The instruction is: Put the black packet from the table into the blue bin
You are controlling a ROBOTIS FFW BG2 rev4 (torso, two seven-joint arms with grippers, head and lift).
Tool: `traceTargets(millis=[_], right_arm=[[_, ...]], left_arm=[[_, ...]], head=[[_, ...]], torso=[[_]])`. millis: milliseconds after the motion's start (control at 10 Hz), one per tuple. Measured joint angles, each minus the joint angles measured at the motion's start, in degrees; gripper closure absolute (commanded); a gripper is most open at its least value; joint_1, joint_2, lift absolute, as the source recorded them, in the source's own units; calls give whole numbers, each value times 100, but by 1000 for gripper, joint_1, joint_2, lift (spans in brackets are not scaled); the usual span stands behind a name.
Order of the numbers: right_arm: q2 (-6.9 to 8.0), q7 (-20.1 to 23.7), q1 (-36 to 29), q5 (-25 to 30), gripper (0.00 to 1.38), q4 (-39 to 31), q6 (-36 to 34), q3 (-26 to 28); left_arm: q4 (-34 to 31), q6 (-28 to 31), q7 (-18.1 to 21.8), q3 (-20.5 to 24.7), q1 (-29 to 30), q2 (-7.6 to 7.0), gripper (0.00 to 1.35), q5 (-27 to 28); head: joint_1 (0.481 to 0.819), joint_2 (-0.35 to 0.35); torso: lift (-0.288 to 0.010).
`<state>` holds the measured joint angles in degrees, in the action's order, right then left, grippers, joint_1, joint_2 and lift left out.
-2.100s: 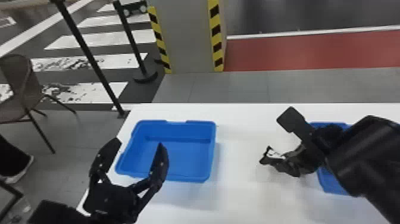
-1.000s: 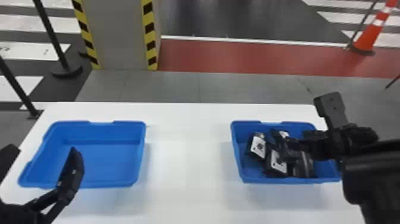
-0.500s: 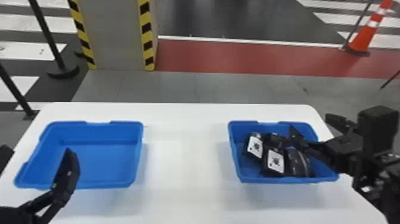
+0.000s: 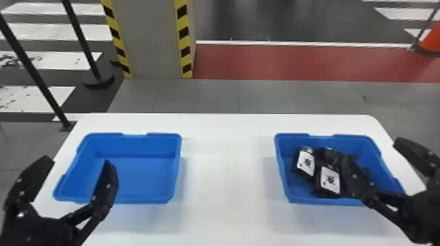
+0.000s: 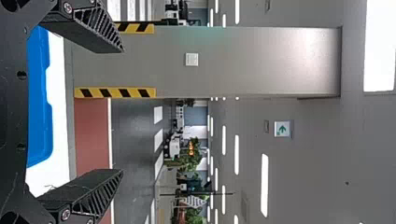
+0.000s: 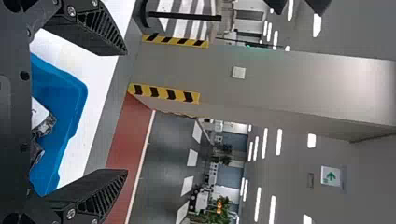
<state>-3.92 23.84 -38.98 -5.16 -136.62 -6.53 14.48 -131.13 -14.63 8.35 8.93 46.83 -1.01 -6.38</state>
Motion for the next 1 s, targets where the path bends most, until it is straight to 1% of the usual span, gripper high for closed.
traceTargets(millis=[200, 300, 400, 800, 1000], right_arm=[[107, -244, -644, -342, 125, -100, 740, -15], [136, -461, -971, -477, 125, -218, 1011, -12], [165, -514, -1168, -686, 125, -185, 1169, -9], [181, -503, -1242, -1269, 127, 143, 1300, -30], [181, -503, -1205, -1218, 127, 135, 1301, -32]], left_arm=[[0, 0, 0, 1, -3, 0, 111, -4], [0, 0, 0, -2, -9, 0, 114, 6], [0, 3, 0, -2, -5, -1, 114, 9], [0, 28, 0, -13, -17, 2, 114, 33], [0, 25, 0, -2, -4, 4, 114, 28]], head=[[695, 26], [695, 21], [695, 13], [695, -5], [695, -4]], torso=[[-110], [-110], [-110], [-110], [-110]])
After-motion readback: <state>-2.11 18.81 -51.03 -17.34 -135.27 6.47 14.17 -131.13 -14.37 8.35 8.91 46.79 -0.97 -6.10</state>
